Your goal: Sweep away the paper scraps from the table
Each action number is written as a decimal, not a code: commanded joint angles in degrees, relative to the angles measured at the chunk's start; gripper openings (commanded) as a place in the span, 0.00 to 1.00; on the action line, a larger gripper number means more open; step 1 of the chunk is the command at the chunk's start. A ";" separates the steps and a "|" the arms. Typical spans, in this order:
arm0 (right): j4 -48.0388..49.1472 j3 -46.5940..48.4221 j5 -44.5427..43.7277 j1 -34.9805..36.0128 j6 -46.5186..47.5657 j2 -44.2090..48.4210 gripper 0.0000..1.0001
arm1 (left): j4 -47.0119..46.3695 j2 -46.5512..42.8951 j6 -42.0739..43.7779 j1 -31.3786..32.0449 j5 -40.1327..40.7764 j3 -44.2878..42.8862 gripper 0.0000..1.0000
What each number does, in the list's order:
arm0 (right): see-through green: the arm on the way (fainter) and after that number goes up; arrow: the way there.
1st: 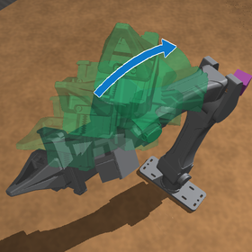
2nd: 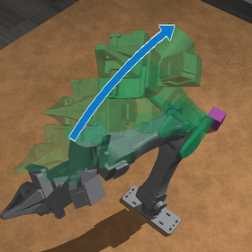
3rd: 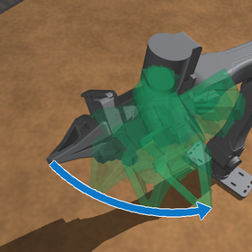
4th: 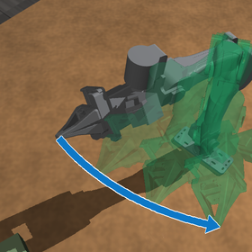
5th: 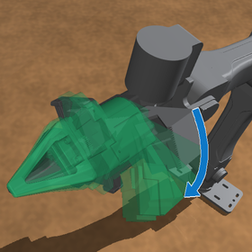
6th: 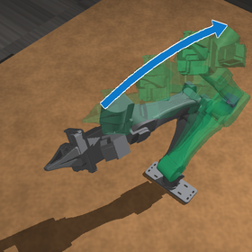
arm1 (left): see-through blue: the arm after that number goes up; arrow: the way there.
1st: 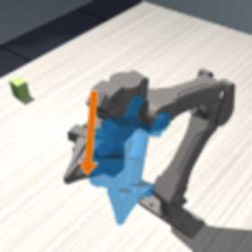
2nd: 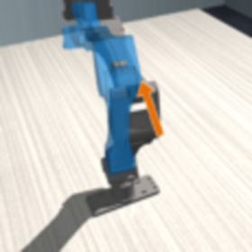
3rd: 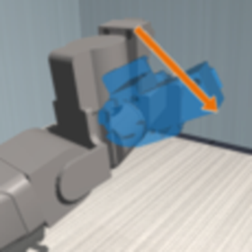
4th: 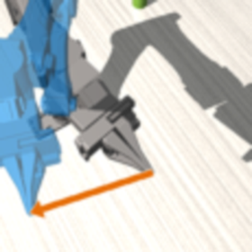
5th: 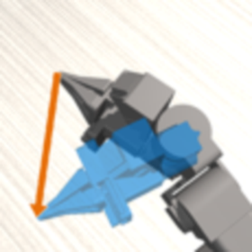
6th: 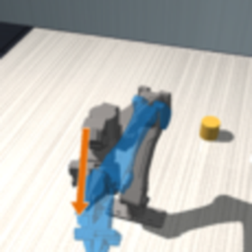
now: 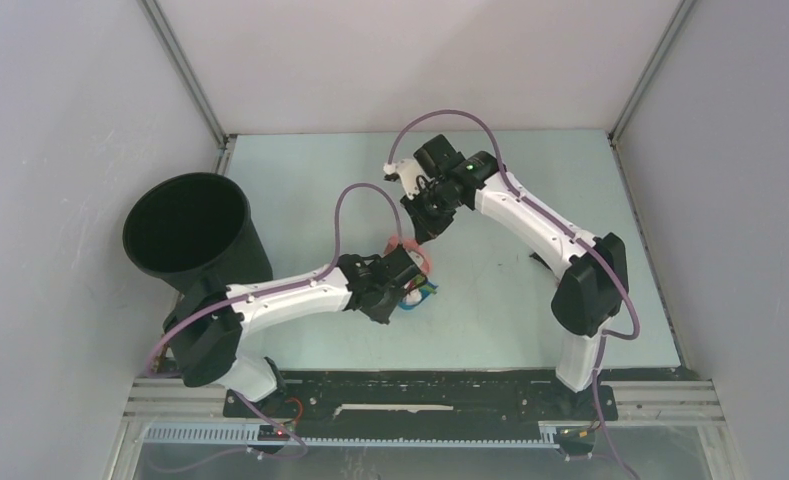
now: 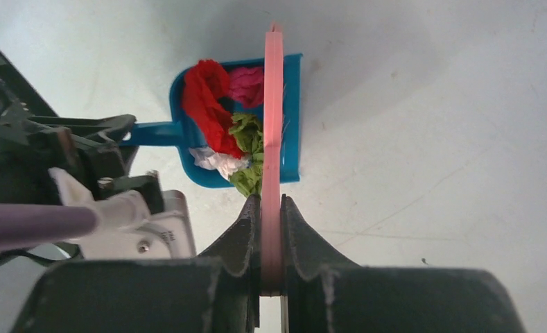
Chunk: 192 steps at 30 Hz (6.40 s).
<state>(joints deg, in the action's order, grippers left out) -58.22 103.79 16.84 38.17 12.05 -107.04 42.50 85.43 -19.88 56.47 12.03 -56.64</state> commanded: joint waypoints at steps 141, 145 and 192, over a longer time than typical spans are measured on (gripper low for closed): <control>20.05 -38.22 13.22 -41.53 -3.20 28.50 0.00 | 14.00 -22.72 -8.28 -28.89 0.73 -30.24 0.00; 19.98 -38.30 13.16 -41.51 -3.00 28.47 0.00 | 11.47 -28.99 -11.61 -33.14 0.62 -27.83 0.00; 18.36 -38.68 15.60 -43.35 -2.93 25.79 0.00 | -64.92 -50.83 -88.78 -79.03 -38.93 22.88 0.00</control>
<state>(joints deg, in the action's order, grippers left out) -40.32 64.86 31.62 -4.56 8.67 -81.06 -16.47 35.46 -105.23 -22.11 -24.67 -30.24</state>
